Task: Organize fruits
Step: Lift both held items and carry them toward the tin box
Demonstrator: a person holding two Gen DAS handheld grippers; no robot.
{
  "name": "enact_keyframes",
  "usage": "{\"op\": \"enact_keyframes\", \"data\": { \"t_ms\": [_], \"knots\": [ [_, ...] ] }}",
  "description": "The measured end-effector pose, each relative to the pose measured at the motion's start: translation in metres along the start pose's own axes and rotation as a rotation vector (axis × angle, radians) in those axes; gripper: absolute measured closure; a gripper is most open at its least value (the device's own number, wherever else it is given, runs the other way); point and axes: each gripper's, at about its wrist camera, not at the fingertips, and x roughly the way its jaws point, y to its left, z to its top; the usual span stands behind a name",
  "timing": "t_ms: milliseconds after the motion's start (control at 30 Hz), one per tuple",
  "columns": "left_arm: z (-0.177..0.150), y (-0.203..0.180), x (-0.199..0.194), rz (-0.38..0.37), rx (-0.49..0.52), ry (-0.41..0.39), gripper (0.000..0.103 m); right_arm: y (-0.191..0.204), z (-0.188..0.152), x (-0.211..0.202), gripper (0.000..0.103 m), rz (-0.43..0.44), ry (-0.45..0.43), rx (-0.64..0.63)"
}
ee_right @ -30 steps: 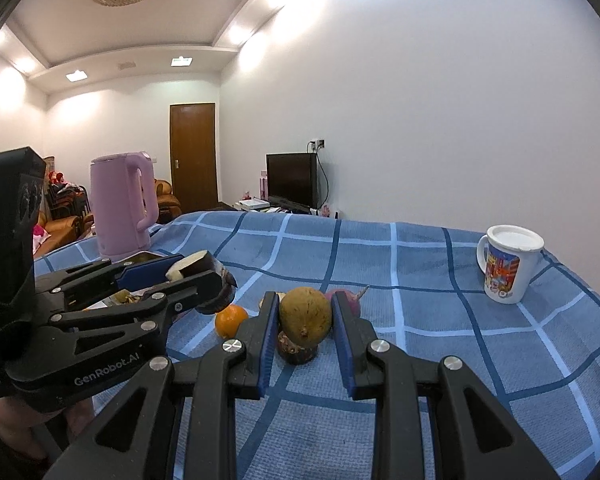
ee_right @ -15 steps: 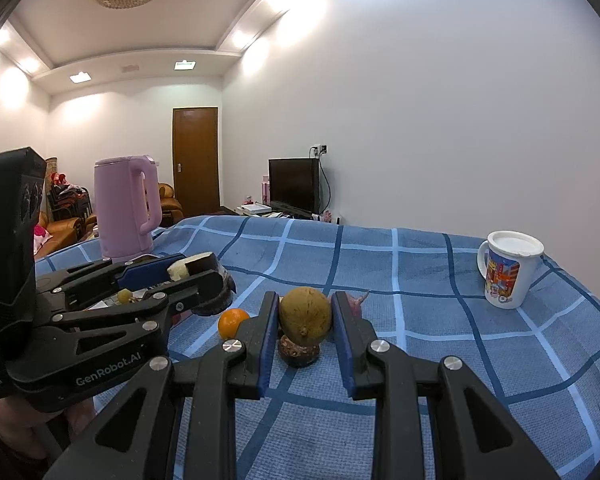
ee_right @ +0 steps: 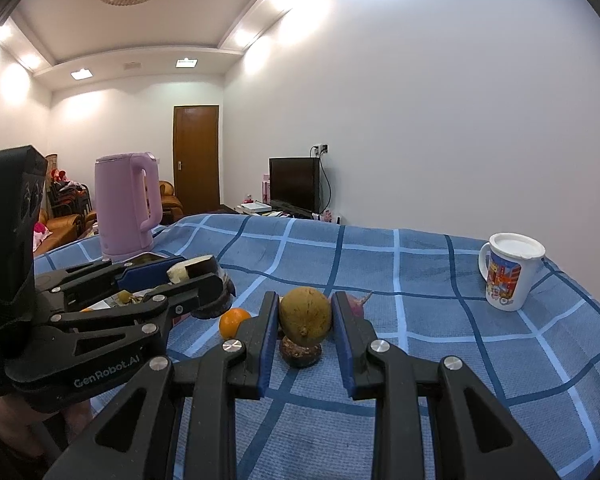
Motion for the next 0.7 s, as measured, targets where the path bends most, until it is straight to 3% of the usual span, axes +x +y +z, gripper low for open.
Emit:
{"op": "enact_keyframes", "data": {
  "t_ms": [700],
  "knots": [
    [-0.003, 0.017, -0.001, 0.01, -0.028, 0.048, 0.063, 0.016, 0.004, 0.017, 0.075, 0.025, 0.033, -0.026]
  ]
}}
